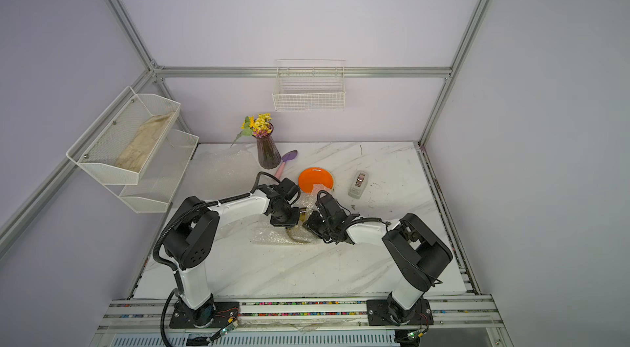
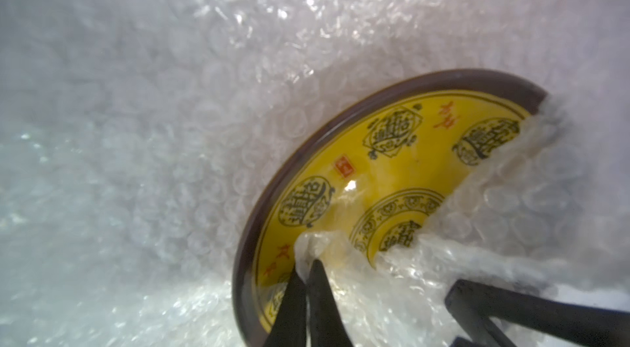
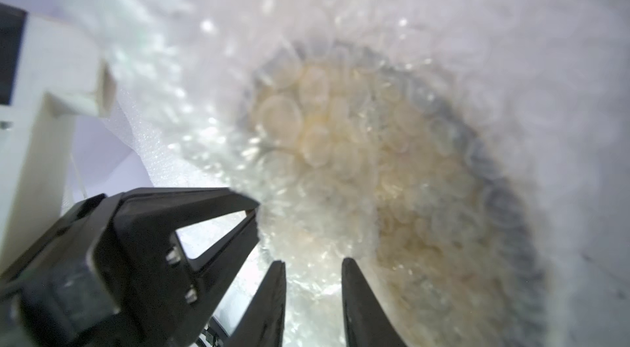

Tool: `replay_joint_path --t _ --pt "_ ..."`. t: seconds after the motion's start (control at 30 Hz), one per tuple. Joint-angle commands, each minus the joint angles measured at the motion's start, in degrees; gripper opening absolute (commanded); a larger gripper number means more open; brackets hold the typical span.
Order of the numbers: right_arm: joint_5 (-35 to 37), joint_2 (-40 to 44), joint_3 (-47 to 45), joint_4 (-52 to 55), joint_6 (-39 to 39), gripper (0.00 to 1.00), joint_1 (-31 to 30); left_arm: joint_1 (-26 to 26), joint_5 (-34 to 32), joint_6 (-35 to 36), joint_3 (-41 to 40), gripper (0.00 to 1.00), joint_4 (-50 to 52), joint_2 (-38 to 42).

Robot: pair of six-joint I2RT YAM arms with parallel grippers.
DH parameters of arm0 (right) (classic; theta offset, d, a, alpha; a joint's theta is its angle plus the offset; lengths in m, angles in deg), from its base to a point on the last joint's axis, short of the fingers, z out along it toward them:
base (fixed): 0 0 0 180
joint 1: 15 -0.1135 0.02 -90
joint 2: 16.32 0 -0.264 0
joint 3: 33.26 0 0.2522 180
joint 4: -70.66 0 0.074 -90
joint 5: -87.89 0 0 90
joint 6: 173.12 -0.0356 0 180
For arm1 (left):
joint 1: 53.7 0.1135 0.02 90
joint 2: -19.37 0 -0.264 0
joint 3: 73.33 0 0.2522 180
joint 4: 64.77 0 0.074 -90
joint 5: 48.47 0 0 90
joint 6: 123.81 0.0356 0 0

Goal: Wrap dinner plates in bubble wrap
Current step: Wrap the plate in the bubble wrap.

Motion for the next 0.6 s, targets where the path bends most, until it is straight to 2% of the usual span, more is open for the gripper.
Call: replay_joint_path --t 0.0,0.07,0.13,0.27,0.43,0.57 --pt "1.0 -1.9 -0.9 3.3 0.8 0.28 0.0 0.3 -6.1 -2.1 1.0 0.07 3.3 1.5" --pt "0.9 -3.6 -0.9 3.4 1.1 0.23 0.0 0.3 -7.8 -2.8 0.9 0.07 4.1 2.0" --pt "1.2 -4.8 -1.0 3.4 1.2 0.14 0.1 0.3 -10.5 -3.8 0.8 0.08 6.0 2.5" --pt "1.7 -5.4 -1.5 3.5 1.1 0.06 0.3 0.3 -13.3 -4.9 0.7 0.11 8.9 3.9" --pt "1.4 -5.7 -1.1 3.6 1.3 0.03 0.3 -0.2 -11.9 -5.2 2.8 0.3 10.5 8.6" --pt "1.3 -5.9 -1.0 3.4 1.1 0.01 0.3 -2.1 -6.8 -6.6 4.6 0.42 9.8 12.7"
